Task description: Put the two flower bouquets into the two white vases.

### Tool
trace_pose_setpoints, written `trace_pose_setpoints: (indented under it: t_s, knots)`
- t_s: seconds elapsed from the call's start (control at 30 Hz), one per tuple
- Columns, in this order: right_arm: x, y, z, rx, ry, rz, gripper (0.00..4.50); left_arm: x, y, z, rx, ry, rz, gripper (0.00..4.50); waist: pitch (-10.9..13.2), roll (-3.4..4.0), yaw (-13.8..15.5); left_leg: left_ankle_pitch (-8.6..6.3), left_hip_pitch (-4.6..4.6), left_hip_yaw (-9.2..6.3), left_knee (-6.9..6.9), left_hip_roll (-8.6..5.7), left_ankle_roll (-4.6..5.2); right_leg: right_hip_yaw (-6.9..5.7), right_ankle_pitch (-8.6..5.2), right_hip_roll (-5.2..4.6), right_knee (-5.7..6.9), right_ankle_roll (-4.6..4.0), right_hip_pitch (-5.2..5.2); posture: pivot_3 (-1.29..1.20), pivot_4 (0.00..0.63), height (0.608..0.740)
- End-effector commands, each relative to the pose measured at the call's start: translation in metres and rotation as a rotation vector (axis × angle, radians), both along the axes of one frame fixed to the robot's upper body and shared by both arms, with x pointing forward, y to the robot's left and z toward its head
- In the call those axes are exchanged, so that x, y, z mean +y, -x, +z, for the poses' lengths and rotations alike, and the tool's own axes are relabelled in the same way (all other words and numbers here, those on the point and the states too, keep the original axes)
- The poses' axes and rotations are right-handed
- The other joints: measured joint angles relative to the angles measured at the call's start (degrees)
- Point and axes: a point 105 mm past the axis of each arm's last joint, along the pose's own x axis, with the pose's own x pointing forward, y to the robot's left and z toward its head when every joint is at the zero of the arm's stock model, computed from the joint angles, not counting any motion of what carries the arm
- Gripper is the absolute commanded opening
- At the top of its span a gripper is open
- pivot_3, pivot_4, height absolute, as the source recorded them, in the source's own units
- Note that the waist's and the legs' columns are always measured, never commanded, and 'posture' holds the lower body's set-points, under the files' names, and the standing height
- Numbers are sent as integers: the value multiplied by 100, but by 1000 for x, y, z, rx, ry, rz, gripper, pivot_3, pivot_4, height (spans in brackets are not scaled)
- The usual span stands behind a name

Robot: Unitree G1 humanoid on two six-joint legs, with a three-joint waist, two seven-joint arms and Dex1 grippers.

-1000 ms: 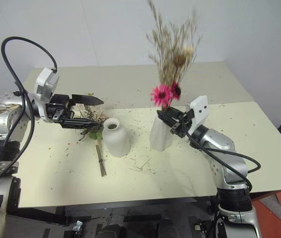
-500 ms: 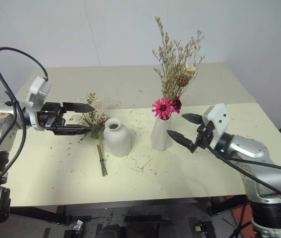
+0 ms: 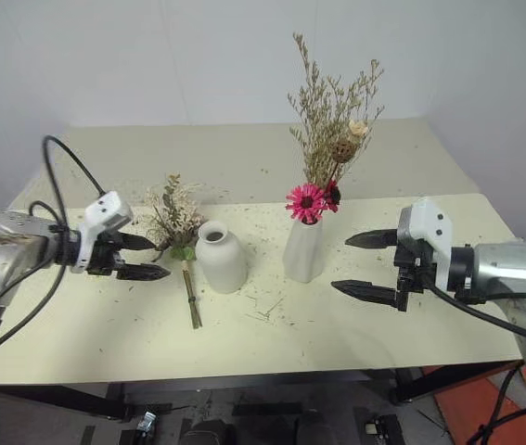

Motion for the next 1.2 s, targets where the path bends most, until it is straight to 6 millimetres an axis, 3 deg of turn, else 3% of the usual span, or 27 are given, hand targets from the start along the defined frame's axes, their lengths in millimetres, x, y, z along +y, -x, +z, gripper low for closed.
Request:
trace_pose_setpoints:
  t_s: [0.03,0.23,0.5,0.7,0.93,0.97,1.07,1.2]
  knots:
    - [7,7,13,-49,14,80,4485,-6,-10,-5,32,-77,131,4500,0,0,10,0,-3,0,0,0,0,-1,0,0,0,0,-1,0,150,740]
    - [5,7,8,-44,10,95,4485,-12,-26,-25,80,-119,291,4500,0,0,-4,-1,-11,-1,2,-1,2,1,1,1,7,-1,-9,0,150,740]
    - [6,10,7,-46,-7,98,4485,-29,-36,-40,102,-129,337,4500,0,-1,48,-1,-9,-2,7,-2,2,1,1,-2,5,-2,-8,0,150,740]
    - [8,11,6,-43,-19,94,4500,-25,-40,-43,99,-138,379,2623,0,0,86,-1,-8,-1,10,-2,1,2,1,-1,4,-2,-7,0,150,740]
    - [7,14,8,-30,-30,102,4500,11,-48,-31,45,-143,517,391,0,0,83,-1,-8,-2,10,-2,1,3,1,-1,4,-2,-9,0,150,740]
    - [6,14,8,-27,-35,101,4500,17,-50,-27,22,-141,547,190,0,0,92,-1,-8,-2,10,-2,1,2,1,-1,4,-2,-9,0,150,740]
    - [3,13,10,-25,-47,95,4500,37,-60,-11,-81,-131,673,136,0,-1,116,-1,-9,-3,13,-3,1,1,2,-2,3,-2,-8,0,150,740]
    - [2,14,9,-17,-67,90,4500,51,-79,33,-369,27,764,136,0,-1,139,-1,-15,-6,15,-2,0,-2,3,-5,2,-4,-12,0,150,740]
